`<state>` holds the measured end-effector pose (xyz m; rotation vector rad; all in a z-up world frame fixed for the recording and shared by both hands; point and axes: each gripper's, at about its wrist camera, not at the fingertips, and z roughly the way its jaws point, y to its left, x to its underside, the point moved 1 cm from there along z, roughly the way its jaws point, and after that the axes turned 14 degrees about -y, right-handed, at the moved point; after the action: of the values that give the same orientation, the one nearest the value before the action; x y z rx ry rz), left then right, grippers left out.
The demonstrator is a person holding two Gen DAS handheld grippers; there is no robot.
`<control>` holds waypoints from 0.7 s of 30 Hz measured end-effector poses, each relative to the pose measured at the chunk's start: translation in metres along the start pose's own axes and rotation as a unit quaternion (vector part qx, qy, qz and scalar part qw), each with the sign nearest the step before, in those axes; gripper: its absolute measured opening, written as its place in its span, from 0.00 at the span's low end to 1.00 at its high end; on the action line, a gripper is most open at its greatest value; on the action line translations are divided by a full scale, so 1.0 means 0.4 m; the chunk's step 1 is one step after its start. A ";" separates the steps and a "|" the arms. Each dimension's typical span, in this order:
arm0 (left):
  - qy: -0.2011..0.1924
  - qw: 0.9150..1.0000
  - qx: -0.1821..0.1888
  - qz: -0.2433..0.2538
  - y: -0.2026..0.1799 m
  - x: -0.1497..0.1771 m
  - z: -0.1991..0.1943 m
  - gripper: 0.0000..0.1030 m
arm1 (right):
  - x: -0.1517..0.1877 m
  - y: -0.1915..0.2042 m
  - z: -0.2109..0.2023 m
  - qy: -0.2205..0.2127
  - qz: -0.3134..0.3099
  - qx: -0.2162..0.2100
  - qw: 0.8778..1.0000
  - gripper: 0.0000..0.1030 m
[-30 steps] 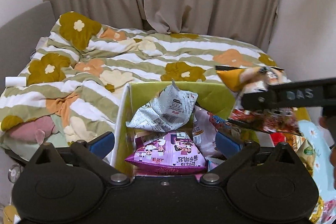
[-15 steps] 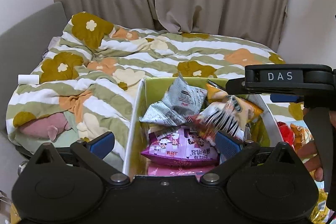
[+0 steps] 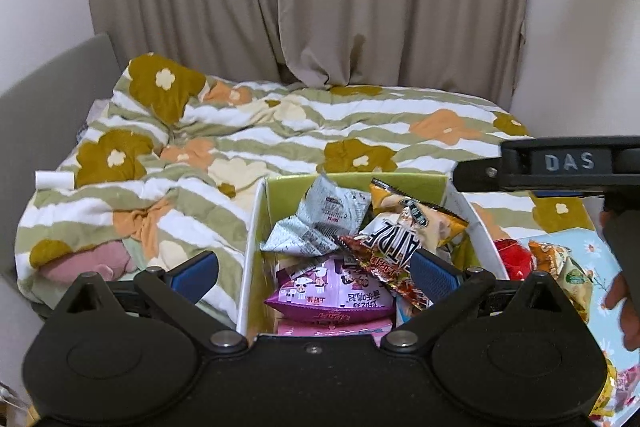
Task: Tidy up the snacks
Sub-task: 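Move both grippers back to the snack pile on the mat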
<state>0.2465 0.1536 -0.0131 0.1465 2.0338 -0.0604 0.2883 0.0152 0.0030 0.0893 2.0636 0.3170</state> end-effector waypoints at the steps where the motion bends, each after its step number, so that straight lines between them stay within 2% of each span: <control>1: -0.002 1.000 0.002 0.002 -0.004 -0.004 -0.008 1.00 | -0.003 -0.003 -0.014 0.001 -0.002 0.003 1.000 1.00; 10: -0.023 0.998 0.062 0.011 -0.087 -0.020 -0.070 1.00 | 0.006 -0.088 -0.172 -0.012 0.006 0.055 0.998 1.00; 15: -0.027 0.995 0.094 0.021 -0.181 -0.015 -0.090 1.00 | 0.021 -0.177 -0.243 -0.017 0.010 0.086 0.996 1.00; 21: -0.023 0.993 0.111 0.035 -0.310 0.010 -0.093 1.00 | 0.045 -0.316 -0.313 -0.009 0.011 0.104 0.994 1.00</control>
<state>0.1956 0.0348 -0.0023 0.3514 1.9705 -0.2437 0.1796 -0.1262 0.0127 0.2396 2.0736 0.1129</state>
